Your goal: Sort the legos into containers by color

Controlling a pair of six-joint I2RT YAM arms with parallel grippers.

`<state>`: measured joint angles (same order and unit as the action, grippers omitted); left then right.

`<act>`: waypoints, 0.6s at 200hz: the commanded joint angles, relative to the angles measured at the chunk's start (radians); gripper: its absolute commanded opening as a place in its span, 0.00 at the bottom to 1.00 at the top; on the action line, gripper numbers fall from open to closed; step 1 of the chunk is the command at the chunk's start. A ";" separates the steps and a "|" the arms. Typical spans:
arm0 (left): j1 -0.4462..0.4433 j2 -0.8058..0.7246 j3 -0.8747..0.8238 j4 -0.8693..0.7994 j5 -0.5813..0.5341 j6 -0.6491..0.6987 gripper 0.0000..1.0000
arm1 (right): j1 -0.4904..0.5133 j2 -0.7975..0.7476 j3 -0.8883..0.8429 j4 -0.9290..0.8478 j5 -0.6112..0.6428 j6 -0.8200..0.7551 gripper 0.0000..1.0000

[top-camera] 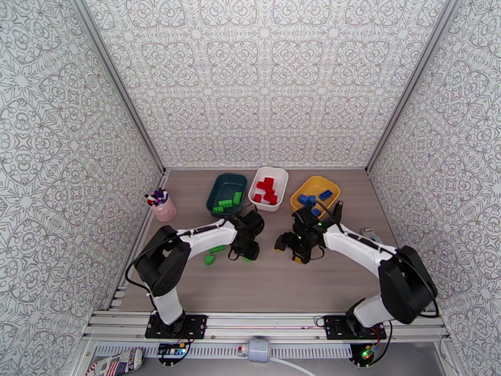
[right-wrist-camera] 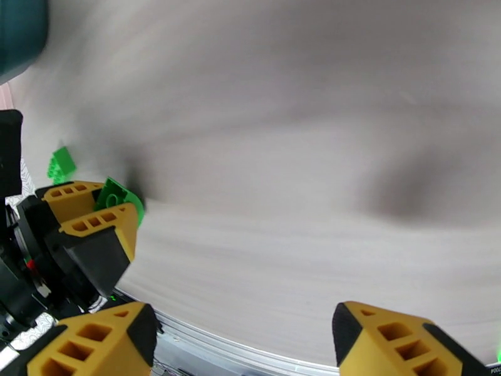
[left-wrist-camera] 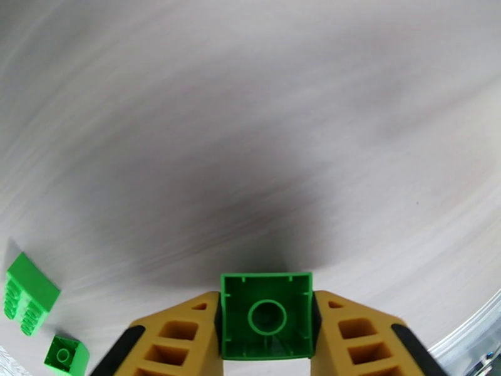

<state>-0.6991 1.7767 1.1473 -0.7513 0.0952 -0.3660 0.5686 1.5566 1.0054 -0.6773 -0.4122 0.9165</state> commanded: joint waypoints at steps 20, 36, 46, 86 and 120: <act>0.128 -0.101 0.041 0.007 0.096 -0.052 0.34 | 0.022 0.128 0.200 -0.013 -0.056 -0.047 0.78; 0.186 -0.103 0.083 0.013 0.126 -0.064 0.33 | 0.023 0.180 0.282 -0.026 -0.073 -0.060 0.78; 0.227 -0.099 0.109 0.022 0.146 -0.069 0.33 | 0.023 0.217 0.338 -0.045 -0.079 -0.071 0.78; 0.394 -0.018 0.255 0.050 0.241 -0.110 0.33 | 0.023 0.327 0.524 -0.118 -0.097 -0.112 0.77; 0.479 0.112 0.441 -0.011 0.219 -0.117 0.41 | 0.022 0.368 0.603 -0.167 -0.096 -0.138 0.77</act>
<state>-0.2596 1.7996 1.4723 -0.7238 0.2977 -0.4644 0.5838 1.8973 1.5497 -0.7677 -0.4885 0.8173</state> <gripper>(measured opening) 0.369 0.774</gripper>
